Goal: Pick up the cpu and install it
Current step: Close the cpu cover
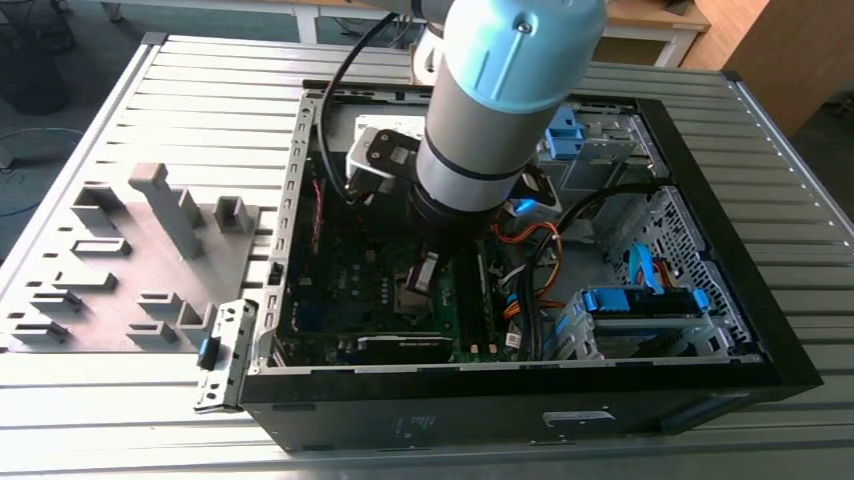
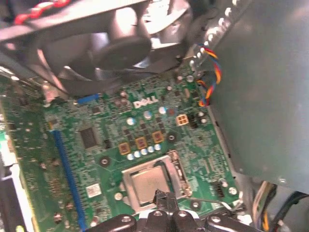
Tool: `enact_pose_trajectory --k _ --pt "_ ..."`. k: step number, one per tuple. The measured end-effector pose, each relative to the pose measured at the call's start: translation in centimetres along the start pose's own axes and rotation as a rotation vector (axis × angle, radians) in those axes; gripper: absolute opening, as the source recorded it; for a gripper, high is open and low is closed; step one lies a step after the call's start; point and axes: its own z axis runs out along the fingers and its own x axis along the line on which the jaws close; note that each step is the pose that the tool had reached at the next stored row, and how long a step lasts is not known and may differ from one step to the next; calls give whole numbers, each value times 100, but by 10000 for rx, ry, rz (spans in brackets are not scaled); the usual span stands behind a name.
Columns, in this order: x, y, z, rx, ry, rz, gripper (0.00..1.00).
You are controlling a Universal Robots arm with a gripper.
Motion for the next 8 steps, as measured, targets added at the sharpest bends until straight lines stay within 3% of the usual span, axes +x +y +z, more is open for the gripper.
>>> enact_pose_trajectory --k 8 --pt "44 20 2 2 6 1 11"
